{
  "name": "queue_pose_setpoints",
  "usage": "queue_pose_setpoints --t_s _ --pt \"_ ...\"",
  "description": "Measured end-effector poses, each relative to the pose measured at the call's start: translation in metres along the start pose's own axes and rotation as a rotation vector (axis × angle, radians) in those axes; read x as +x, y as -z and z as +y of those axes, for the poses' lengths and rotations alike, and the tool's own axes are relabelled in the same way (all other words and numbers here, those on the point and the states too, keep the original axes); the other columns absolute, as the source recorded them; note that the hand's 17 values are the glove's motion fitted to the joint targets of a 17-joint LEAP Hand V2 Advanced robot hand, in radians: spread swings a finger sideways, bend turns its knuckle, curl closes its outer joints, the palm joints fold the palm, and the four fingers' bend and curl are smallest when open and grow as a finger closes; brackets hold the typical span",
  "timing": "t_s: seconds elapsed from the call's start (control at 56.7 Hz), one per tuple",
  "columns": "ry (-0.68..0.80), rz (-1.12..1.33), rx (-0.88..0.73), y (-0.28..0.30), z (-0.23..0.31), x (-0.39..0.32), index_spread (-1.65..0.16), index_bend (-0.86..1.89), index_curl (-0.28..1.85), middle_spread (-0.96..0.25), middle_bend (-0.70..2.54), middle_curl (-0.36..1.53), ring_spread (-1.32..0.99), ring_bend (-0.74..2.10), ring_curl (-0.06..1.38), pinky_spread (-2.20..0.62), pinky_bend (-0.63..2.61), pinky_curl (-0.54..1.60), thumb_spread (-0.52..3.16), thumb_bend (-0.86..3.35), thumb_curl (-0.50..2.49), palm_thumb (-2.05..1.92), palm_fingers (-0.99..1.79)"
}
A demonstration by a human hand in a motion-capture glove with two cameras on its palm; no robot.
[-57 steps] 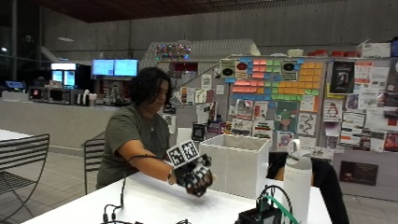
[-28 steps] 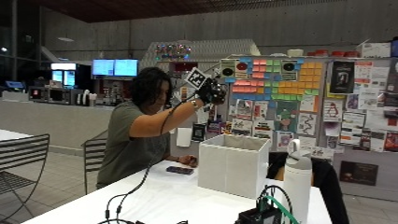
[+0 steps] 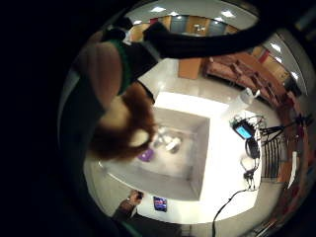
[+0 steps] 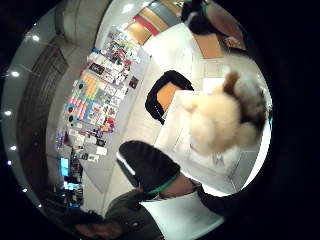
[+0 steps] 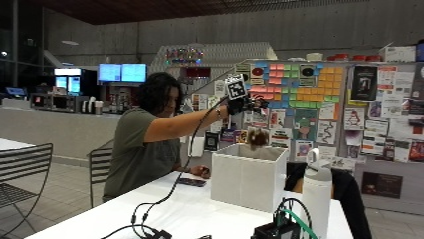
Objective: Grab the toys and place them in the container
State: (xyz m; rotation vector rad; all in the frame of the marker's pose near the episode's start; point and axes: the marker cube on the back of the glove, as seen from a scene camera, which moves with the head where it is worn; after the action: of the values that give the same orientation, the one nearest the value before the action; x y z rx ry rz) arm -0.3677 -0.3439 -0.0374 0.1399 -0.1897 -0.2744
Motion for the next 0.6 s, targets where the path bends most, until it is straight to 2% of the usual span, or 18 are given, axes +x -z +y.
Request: queue_pose_setpoints --t_s 0.123,0.212,0.282,0.37,0.459,0.6 --pt "0.012 0.001 0.018 0.023 0.031 0.018 -0.43 0.31 0.77 -0.18 0.46 0.54 -0.18 0.64 0.32 -0.02 0.97 0.41 1.02 -0.11 0.39 -0.13 -0.06" --pt "0.144 0.338 0.002 0.033 0.074 0.063 -0.44 0.29 0.72 -0.17 0.45 0.52 -0.17 0.65 0.31 0.01 0.91 0.38 0.99 -0.1 0.36 -0.12 0.04" --pt "0.169 0.344 -0.021 0.041 0.114 0.078 -0.45 0.28 0.69 -0.16 0.43 0.51 -0.17 0.69 0.31 0.01 0.88 0.36 1.01 -0.09 0.34 -0.11 0.1" --pt "0.051 0.126 -0.062 0.04 0.166 0.072 -0.45 0.26 0.67 -0.16 0.41 0.5 -0.17 0.71 0.31 0.01 0.85 0.35 1.05 -0.08 0.31 -0.1 0.15" --pt "-0.116 0.192 -0.071 0.022 0.211 0.106 -0.46 0.26 0.66 -0.16 0.39 0.49 -0.18 0.72 0.31 0.01 0.84 0.35 1.11 -0.06 0.28 -0.09 0.17" --pt "-0.214 0.155 -0.073 -0.007 0.26 0.158 -0.45 0.25 0.63 -0.16 0.37 0.47 -0.18 0.71 0.3 0.01 0.82 0.34 1.2 -0.05 0.26 -0.07 0.19"
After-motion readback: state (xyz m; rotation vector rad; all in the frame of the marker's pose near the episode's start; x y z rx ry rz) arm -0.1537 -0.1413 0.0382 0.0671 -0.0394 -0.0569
